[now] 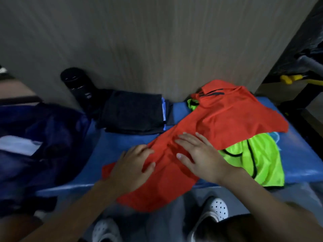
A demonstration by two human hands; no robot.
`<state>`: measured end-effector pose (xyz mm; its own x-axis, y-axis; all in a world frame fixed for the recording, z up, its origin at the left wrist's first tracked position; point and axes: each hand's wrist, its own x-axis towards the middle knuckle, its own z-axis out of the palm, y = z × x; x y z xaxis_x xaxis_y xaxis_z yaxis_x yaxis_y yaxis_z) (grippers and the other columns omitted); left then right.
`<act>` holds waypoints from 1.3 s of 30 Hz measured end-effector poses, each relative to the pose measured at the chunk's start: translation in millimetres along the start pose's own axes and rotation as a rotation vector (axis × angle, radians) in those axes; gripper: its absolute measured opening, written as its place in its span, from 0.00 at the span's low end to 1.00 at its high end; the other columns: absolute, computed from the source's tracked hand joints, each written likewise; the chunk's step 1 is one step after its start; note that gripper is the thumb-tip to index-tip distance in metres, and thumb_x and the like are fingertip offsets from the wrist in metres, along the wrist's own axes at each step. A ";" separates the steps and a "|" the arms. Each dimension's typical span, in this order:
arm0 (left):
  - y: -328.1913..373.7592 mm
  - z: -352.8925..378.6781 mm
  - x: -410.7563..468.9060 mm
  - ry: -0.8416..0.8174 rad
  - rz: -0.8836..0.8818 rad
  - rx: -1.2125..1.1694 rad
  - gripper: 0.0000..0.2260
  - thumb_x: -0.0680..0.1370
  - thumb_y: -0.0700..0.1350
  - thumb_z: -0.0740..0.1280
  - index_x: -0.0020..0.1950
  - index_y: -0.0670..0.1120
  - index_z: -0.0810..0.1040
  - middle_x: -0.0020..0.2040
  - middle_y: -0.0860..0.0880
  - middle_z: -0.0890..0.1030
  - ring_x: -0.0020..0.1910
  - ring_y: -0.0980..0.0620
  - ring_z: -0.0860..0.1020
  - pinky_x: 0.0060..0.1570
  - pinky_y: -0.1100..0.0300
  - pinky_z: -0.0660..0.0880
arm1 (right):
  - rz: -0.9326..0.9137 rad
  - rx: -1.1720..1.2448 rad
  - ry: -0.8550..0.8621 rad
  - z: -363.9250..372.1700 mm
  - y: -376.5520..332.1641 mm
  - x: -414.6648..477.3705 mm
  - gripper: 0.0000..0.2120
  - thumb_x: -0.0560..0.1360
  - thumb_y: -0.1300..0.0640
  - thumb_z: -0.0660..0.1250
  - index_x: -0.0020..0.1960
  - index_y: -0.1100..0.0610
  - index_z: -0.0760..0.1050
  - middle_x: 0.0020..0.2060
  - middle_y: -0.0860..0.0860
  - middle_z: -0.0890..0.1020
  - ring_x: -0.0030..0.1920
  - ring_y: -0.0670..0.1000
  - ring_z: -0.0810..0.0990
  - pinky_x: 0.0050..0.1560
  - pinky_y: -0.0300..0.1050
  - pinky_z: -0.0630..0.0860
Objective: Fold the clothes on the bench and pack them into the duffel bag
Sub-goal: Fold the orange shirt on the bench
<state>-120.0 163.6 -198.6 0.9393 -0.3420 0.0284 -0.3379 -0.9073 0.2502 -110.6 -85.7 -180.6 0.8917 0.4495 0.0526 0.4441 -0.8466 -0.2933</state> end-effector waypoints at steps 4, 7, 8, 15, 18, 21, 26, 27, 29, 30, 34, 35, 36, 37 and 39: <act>-34.7 5.2 -47.9 -0.158 -0.023 0.150 0.31 0.77 0.67 0.49 0.78 0.57 0.63 0.80 0.52 0.61 0.78 0.48 0.62 0.72 0.44 0.63 | -0.023 0.033 -0.112 18.7 -31.4 3.9 0.34 0.75 0.35 0.43 0.75 0.50 0.64 0.75 0.49 0.64 0.76 0.50 0.60 0.75 0.48 0.52; -55.7 6.1 -51.2 -0.205 0.012 0.201 0.33 0.78 0.71 0.37 0.80 0.60 0.52 0.82 0.52 0.51 0.81 0.50 0.51 0.76 0.39 0.54 | -0.005 -0.086 -0.294 29.7 -47.1 7.3 0.28 0.80 0.36 0.48 0.77 0.45 0.56 0.79 0.47 0.52 0.78 0.49 0.48 0.76 0.54 0.48; -61.7 4.1 -46.2 -0.207 0.017 0.235 0.34 0.76 0.71 0.32 0.80 0.61 0.49 0.82 0.52 0.49 0.81 0.50 0.48 0.76 0.38 0.52 | -0.005 -0.120 -0.337 32.7 -52.4 9.0 0.28 0.80 0.36 0.49 0.78 0.44 0.53 0.79 0.47 0.48 0.79 0.50 0.45 0.76 0.57 0.46; -77.6 -20.9 -35.8 -0.050 -0.193 0.298 0.30 0.80 0.63 0.56 0.80 0.56 0.57 0.79 0.45 0.59 0.78 0.43 0.57 0.74 0.42 0.55 | -0.010 -0.194 -0.368 48.2 -66.5 21.5 0.43 0.67 0.25 0.26 0.78 0.41 0.39 0.78 0.47 0.37 0.78 0.51 0.35 0.75 0.64 0.37; -78.1 -23.4 -39.6 -0.097 -0.440 0.121 0.34 0.79 0.64 0.60 0.80 0.49 0.56 0.78 0.44 0.59 0.75 0.41 0.59 0.72 0.45 0.58 | 0.012 -0.245 -0.363 56.9 -70.8 24.4 0.44 0.65 0.27 0.23 0.78 0.42 0.38 0.79 0.48 0.38 0.78 0.53 0.36 0.74 0.65 0.38; -82.9 -20.1 -40.9 -0.026 -0.556 0.036 0.32 0.78 0.63 0.63 0.75 0.45 0.65 0.71 0.43 0.68 0.70 0.41 0.66 0.68 0.45 0.63 | -0.006 -0.299 -0.213 52.0 -84.1 29.6 0.37 0.73 0.34 0.36 0.76 0.46 0.59 0.77 0.55 0.59 0.76 0.57 0.56 0.71 0.65 0.55; -75.3 -21.1 -45.2 0.205 -0.617 -0.490 0.05 0.75 0.47 0.72 0.49 0.47 0.82 0.41 0.54 0.80 0.42 0.55 0.80 0.42 0.69 0.72 | -0.142 -0.029 0.085 51.7 -104.6 51.6 0.23 0.79 0.46 0.52 0.66 0.56 0.73 0.64 0.53 0.76 0.66 0.53 0.73 0.65 0.51 0.67; -72.8 -22.6 -47.0 0.230 -0.612 -0.558 0.03 0.75 0.44 0.73 0.48 0.47 0.83 0.39 0.56 0.80 0.38 0.60 0.79 0.38 0.74 0.71 | -0.155 0.022 0.103 53.5 -108.0 56.1 0.22 0.80 0.48 0.54 0.68 0.57 0.72 0.64 0.53 0.76 0.66 0.53 0.73 0.67 0.49 0.66; -70.0 -25.3 -50.7 0.248 -0.591 -0.653 0.04 0.76 0.41 0.73 0.46 0.50 0.81 0.40 0.57 0.81 0.38 0.62 0.78 0.37 0.76 0.71 | -0.175 0.112 0.116 57.4 -114.0 63.7 0.20 0.81 0.52 0.59 0.70 0.58 0.70 0.66 0.54 0.76 0.68 0.54 0.72 0.69 0.48 0.65; -68.7 -27.8 -53.4 0.246 -0.571 -0.681 0.06 0.76 0.41 0.72 0.44 0.52 0.79 0.41 0.56 0.81 0.39 0.62 0.79 0.37 0.74 0.72 | -0.173 0.154 0.111 59.0 -117.0 66.3 0.20 0.81 0.54 0.61 0.71 0.59 0.69 0.67 0.54 0.76 0.68 0.54 0.72 0.70 0.49 0.65; -62.5 -45.2 -64.6 0.236 -0.366 -0.726 0.08 0.75 0.38 0.71 0.43 0.51 0.77 0.39 0.56 0.81 0.39 0.61 0.79 0.43 0.66 0.73 | -0.135 0.272 0.080 64.9 -119.4 78.9 0.23 0.81 0.50 0.58 0.74 0.57 0.66 0.69 0.53 0.74 0.70 0.52 0.70 0.71 0.49 0.63; -61.1 -49.9 -67.0 0.245 -0.307 -0.723 0.08 0.75 0.37 0.72 0.43 0.50 0.77 0.40 0.55 0.81 0.41 0.60 0.79 0.45 0.65 0.73 | -0.139 0.267 0.076 65.9 -118.9 81.4 0.23 0.81 0.47 0.57 0.73 0.55 0.67 0.67 0.52 0.75 0.69 0.51 0.70 0.70 0.48 0.63; -60.2 -54.0 -68.8 0.253 -0.260 -0.726 0.08 0.74 0.36 0.72 0.44 0.49 0.77 0.41 0.55 0.81 0.43 0.59 0.79 0.48 0.64 0.74 | -0.154 0.254 0.088 66.4 -118.7 82.7 0.23 0.79 0.46 0.56 0.70 0.55 0.70 0.64 0.50 0.78 0.66 0.51 0.73 0.67 0.47 0.62; -60.5 -57.1 -70.3 0.260 -0.225 -0.740 0.09 0.74 0.35 0.71 0.46 0.48 0.77 0.43 0.54 0.80 0.45 0.58 0.79 0.50 0.64 0.74 | -0.183 0.237 0.119 66.7 -118.3 83.5 0.20 0.78 0.47 0.57 0.65 0.54 0.74 0.58 0.49 0.80 0.62 0.52 0.75 0.64 0.44 0.62; -63.8 -60.5 -72.3 0.251 -0.194 -0.776 0.13 0.74 0.33 0.70 0.52 0.47 0.75 0.45 0.51 0.80 0.44 0.55 0.79 0.49 0.62 0.75 | -0.222 0.216 0.187 62.3 -117.1 83.3 0.11 0.76 0.51 0.61 0.52 0.53 0.78 0.47 0.46 0.80 0.52 0.52 0.77 0.58 0.43 0.63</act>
<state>-162.7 261.0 -158.0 0.9930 -0.0487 0.1079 -0.1179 -0.4870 0.8654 -93.8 68.7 -201.3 0.7850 0.5391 0.3053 0.6179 -0.6454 -0.4491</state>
